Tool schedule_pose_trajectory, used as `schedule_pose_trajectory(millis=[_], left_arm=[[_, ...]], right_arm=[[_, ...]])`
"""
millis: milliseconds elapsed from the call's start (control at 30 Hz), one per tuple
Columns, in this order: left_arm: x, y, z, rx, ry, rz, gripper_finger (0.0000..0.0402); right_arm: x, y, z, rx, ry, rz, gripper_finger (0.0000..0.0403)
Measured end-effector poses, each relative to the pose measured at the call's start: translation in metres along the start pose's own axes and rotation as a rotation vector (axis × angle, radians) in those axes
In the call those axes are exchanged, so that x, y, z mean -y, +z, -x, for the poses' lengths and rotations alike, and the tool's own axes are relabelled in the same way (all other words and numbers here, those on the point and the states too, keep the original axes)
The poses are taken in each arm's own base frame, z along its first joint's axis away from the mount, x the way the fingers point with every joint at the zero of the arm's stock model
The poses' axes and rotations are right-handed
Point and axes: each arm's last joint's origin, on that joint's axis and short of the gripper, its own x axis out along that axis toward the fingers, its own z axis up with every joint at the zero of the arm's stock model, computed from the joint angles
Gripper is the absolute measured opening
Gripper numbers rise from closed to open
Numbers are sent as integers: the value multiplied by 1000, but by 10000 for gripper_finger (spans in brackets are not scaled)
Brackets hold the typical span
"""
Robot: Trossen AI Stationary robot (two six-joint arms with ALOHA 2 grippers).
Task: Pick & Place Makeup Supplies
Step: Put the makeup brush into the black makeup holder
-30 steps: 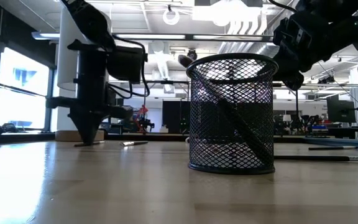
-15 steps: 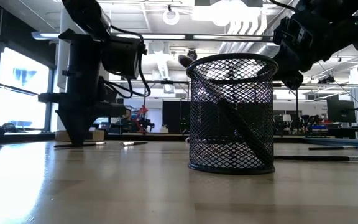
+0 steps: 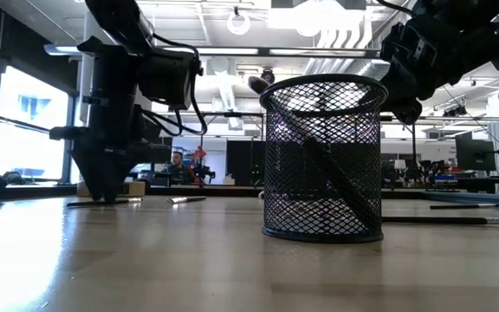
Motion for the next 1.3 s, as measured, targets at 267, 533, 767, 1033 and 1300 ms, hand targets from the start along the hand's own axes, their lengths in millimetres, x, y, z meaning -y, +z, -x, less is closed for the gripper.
schedule_pose_trajectory(millis=[267,533,767,1033,1300], left_arm=[[-5,25,-5,47,-25,5,118],[-20,54,-13,54,-14,19,118],[-25,70,-16,54,-74,8,117],[-25,71,-16,85,-58,10,117],[-24,70,-16,47,-88,37,96]], right_arm=[[3,1,0,3,-9,0,74],[4,1,0,0,3,-10,74],[4,1,0,0,3,-11,74],[4,1,0,0,2,-10,74],[5,2,0,3,-8,-10,74]])
